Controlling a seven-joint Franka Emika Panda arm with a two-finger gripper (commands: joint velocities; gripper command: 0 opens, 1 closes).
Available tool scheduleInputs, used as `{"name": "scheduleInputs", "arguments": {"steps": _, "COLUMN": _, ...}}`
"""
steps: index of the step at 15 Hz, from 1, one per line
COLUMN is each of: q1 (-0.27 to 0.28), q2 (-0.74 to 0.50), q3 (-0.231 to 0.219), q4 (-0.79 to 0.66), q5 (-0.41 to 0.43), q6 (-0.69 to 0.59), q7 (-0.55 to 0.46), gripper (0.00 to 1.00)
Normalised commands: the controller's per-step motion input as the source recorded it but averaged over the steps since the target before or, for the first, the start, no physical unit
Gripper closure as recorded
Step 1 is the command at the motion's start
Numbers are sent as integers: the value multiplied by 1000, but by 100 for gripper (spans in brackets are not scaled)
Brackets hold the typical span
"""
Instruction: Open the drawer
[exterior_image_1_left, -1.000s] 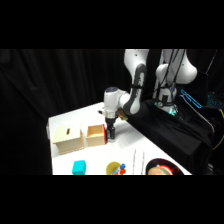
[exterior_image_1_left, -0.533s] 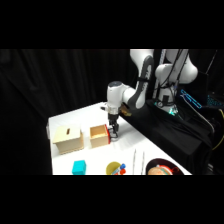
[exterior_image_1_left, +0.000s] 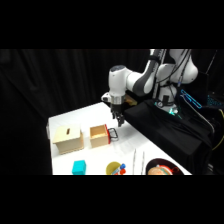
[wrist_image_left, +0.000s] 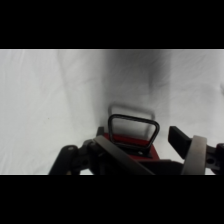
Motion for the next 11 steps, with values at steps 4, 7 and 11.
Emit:
{"name": "scheduleInputs", "arguments": {"steps": 4, "q1": -189, "q2": -453, "q3": 213, "q4": -9, "q5": 116, "q6": -425, "q7": -124, "gripper": 0}}
{"name": "scheduleInputs", "arguments": {"steps": 7, "q1": -160, "q2": -323, "q3": 129, "q4": 81, "q5": 198, "q6": -391, "q7": -237, "gripper": 0}}
{"name": "scheduleInputs", "arguments": {"steps": 11, "q1": -122, "q2": -233, "q3": 81, "q4": 137, "q5": 224, "q6": -342, "q7": -299, "gripper": 0}}
